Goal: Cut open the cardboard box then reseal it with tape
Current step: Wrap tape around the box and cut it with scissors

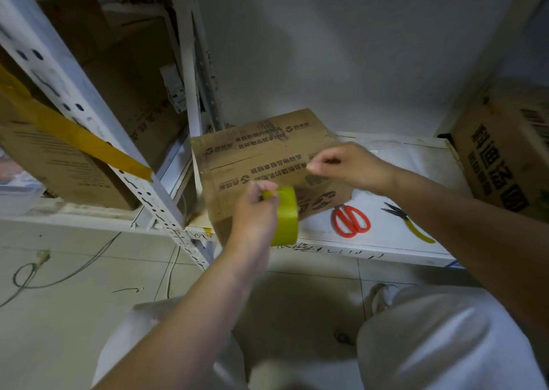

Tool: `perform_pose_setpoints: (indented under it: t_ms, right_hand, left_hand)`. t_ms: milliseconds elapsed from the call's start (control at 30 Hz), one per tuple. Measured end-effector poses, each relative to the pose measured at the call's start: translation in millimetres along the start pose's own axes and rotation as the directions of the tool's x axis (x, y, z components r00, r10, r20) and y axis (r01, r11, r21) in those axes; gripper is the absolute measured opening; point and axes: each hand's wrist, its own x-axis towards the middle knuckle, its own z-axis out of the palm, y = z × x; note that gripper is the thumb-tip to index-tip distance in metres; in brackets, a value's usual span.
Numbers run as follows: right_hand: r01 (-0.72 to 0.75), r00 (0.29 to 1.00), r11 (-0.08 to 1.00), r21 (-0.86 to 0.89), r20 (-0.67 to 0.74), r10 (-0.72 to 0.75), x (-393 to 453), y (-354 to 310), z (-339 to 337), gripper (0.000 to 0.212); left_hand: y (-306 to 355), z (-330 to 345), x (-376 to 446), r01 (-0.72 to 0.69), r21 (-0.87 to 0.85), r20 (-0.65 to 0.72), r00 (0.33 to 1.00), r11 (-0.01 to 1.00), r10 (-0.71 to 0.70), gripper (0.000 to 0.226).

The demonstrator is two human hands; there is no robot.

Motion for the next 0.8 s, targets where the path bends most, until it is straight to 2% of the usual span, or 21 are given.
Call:
perform_pose_setpoints:
  t_ms: [67,167,400,533,567,667,700,733,800]
  right_hand:
    - [-0.010,0.988,0.996,0.090,0.154,-0.004,-4.9,-10.3,4.6,0.016]
    - [-0.031,0.977,0.998,0.062,0.212,0.017,-3.8,-9.9,11.8,0.016]
    - [-0.007,0.989,1.000,-0.016,0.147,0.010,-6.6,-10.3,15.9,0.007]
    - [0.035,0.992,0.998,-0.047,0.120,-0.030,-4.1,-6.8,16.1,0.008]
    - [0.044,0.993,0.998,-0.051,0.108,-0.038,-2.9,-5.8,16.6,0.011]
    - [0.054,0.998,0.994,-0.090,0.044,-0.050,1.6,-0.8,16.4,0.014]
    - [0.051,0.999,0.991,-0.123,0.025,-0.048,3.0,1.4,15.7,0.014]
    - [0.050,0.999,0.985,-0.165,0.009,-0.049,3.9,3.6,15.1,0.014]
    - [0.049,0.998,0.967,-0.250,-0.011,-0.054,4.9,8.1,14.7,0.014]
  left_hand:
    - [-7.1,14.8,-5.8,0.054,-0.019,0.068,0.996,0.998,-0.053,0.024]
    - [-9.6,26.2,-10.6,0.079,-0.032,0.100,0.992,0.996,-0.076,0.019]
    - [-14.1,38.3,-9.1,0.129,-0.010,0.072,0.989,0.992,-0.128,0.022]
    - [-14.2,44.4,-6.1,0.146,-0.003,0.045,0.988,0.989,-0.146,0.014]
    - [-14.9,45.4,-6.5,0.146,-0.023,0.050,0.988,0.989,-0.145,0.019]
    - [-20.7,47.6,-9.7,0.117,-0.071,0.070,0.991,0.991,-0.112,0.069]
    - [-22.2,48.7,-12.4,0.107,-0.058,0.067,0.992,0.993,-0.103,0.074]
    - [-25.5,49.4,-13.4,0.103,-0.042,0.062,0.993,0.994,-0.100,0.070]
    - [-32.8,50.9,-12.2,0.105,-0.006,0.065,0.992,0.995,-0.104,0.048]
